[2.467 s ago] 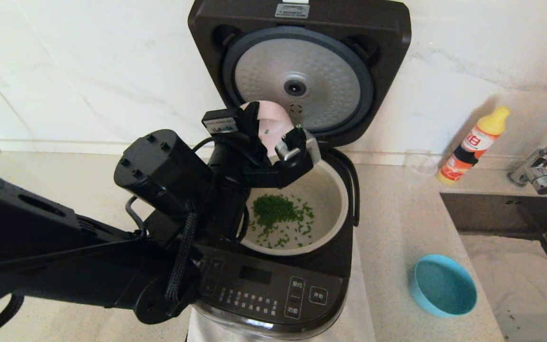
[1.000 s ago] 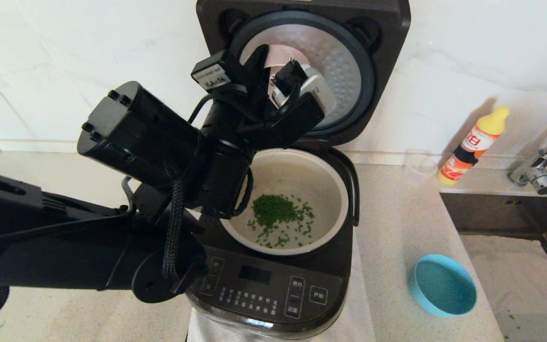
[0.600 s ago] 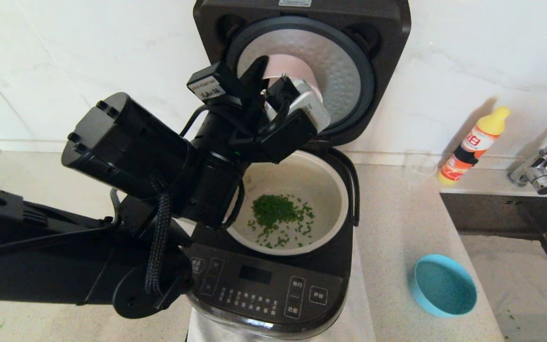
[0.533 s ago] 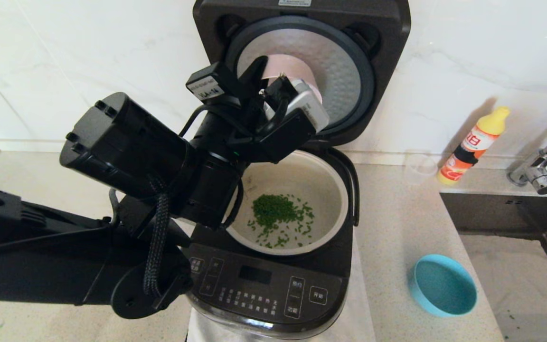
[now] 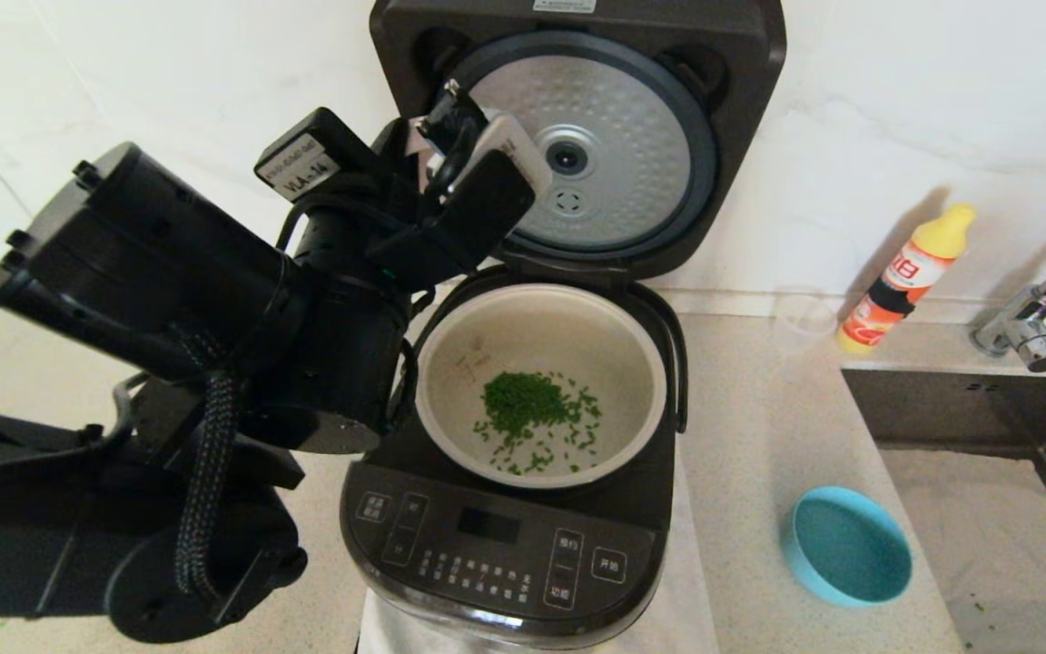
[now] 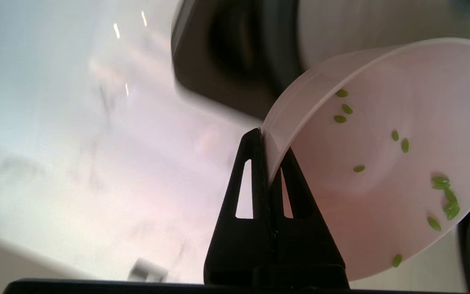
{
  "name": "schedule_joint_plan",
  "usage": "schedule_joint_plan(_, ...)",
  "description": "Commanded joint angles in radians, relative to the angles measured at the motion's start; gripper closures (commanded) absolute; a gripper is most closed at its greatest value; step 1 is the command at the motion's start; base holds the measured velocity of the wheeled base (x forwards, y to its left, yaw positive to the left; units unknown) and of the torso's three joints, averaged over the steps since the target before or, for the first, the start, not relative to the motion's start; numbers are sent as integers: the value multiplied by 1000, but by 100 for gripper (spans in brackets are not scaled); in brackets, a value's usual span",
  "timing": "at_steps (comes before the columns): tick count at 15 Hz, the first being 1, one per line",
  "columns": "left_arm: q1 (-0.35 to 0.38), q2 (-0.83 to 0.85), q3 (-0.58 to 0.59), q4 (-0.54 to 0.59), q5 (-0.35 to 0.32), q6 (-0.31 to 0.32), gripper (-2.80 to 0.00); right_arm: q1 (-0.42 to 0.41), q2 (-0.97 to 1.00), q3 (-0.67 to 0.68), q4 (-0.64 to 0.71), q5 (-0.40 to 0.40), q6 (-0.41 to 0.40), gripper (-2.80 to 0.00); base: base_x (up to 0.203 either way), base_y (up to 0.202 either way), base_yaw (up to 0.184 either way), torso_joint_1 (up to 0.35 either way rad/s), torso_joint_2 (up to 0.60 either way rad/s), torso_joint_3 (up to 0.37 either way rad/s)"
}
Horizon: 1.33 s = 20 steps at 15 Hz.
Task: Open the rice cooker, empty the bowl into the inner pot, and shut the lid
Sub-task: Pour the chopped green onions from the bowl into the rice cooker, then place the bowl on the table
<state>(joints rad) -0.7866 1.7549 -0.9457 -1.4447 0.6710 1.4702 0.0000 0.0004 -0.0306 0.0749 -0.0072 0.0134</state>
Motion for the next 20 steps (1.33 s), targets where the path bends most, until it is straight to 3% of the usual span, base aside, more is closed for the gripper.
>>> schedule_joint_plan(1,1,-54,5,26,134,5,0,0,1,0,0,0,0,0,0,0,0,0,0,0)
schedule_joint_plan(3,10,-85,1,82,285,2,0,0,1,0,0,0,0,0,0,0,0,0,0,0)
schedule_joint_plan(6,21,-118,-3,98,431,1,0,0,0,0,0,0,0,0,0,0,0,0,0,0)
schedule_joint_plan(10,44,-157,-7,27,456,1,0,0,0,0,0,0,0,0,0,0,0,0,0,0)
schedule_joint_plan(13,53,-213,7,17,456,1,0,0,0,0,0,0,0,0,0,0,0,0,0,0)
schedule_joint_plan(16,115,-243,41,2,455,2,0,0,0,0,0,0,0,0,0,0,0,0,0,0)
schedule_joint_plan(20,121,-310,80,4,455,2,0,0,0,0,0,0,0,0,0,0,0,0,0,0)
